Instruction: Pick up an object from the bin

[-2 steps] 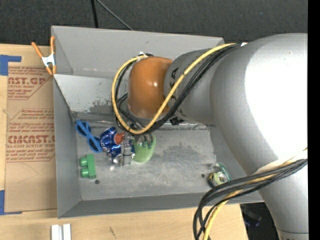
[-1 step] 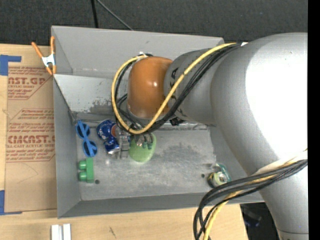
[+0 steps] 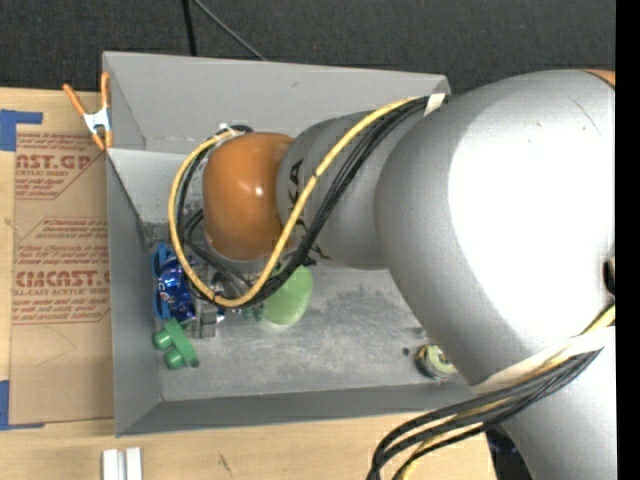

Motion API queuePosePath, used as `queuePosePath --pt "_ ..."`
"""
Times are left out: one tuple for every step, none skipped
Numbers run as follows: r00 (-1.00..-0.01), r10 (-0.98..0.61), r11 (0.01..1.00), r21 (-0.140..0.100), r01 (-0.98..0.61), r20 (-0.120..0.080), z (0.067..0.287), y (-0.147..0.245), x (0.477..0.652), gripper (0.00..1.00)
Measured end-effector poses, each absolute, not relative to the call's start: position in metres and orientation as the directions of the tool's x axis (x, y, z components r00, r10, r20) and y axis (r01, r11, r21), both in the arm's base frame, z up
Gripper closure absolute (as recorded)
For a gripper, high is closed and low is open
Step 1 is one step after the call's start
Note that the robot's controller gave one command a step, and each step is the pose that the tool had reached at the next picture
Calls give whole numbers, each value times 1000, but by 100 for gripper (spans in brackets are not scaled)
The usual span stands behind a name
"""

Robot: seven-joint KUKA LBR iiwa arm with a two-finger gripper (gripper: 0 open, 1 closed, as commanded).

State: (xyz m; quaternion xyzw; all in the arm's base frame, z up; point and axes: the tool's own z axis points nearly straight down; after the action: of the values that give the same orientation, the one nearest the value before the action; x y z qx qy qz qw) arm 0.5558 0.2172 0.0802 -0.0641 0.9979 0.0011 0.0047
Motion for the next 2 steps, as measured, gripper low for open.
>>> queuePosePath --pt "-986 -168 986 1 -168 -4 112 227 544 100" --pt "-980 -197 980 2 -197 -3 163 236 497 100"
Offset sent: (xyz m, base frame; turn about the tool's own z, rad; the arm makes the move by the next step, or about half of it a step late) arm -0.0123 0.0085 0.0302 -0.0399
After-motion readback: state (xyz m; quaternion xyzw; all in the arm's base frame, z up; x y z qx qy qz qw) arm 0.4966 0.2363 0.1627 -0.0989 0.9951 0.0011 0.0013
